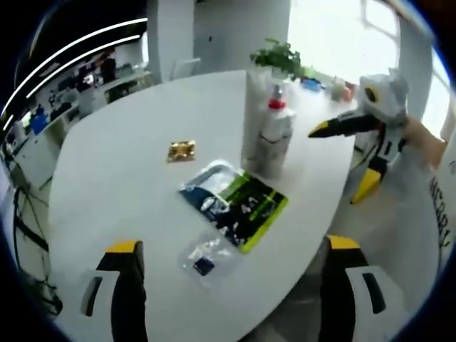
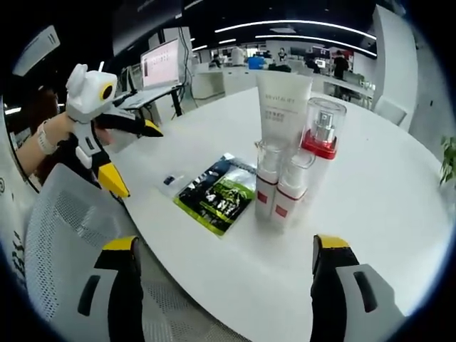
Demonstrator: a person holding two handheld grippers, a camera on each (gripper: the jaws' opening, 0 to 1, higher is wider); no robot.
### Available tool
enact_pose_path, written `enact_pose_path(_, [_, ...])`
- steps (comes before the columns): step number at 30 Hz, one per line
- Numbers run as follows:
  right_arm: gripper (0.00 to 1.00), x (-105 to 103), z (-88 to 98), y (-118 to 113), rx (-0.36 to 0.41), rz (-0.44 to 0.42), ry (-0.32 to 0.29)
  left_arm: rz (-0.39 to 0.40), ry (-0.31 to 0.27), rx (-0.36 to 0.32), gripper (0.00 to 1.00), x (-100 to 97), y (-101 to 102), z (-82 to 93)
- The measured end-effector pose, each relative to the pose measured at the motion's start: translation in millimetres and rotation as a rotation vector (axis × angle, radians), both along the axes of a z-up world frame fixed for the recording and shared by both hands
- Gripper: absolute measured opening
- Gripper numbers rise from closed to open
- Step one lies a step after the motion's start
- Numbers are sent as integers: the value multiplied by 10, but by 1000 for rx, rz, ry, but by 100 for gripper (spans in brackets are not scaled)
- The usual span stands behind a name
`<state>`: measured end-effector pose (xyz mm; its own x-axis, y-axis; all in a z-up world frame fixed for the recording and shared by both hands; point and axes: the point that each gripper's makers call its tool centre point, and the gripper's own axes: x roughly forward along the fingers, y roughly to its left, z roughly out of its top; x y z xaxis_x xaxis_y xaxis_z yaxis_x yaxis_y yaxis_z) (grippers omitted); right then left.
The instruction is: Arrange the skincare products in the storage area until every visible bottle or jar stands upright without overlapping.
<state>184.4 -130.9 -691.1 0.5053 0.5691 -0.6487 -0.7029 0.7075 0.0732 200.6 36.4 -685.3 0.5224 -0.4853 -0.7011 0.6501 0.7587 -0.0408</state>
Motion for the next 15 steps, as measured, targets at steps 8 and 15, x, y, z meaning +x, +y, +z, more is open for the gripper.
enact_pose_path(8, [100,20,-5,8,-1,4,2,-39,-31,44,95,220,11,-10])
enact_pose_path(15, [100,23,-19,4,2,2,5,-93,-63,91,93,444,-7,33])
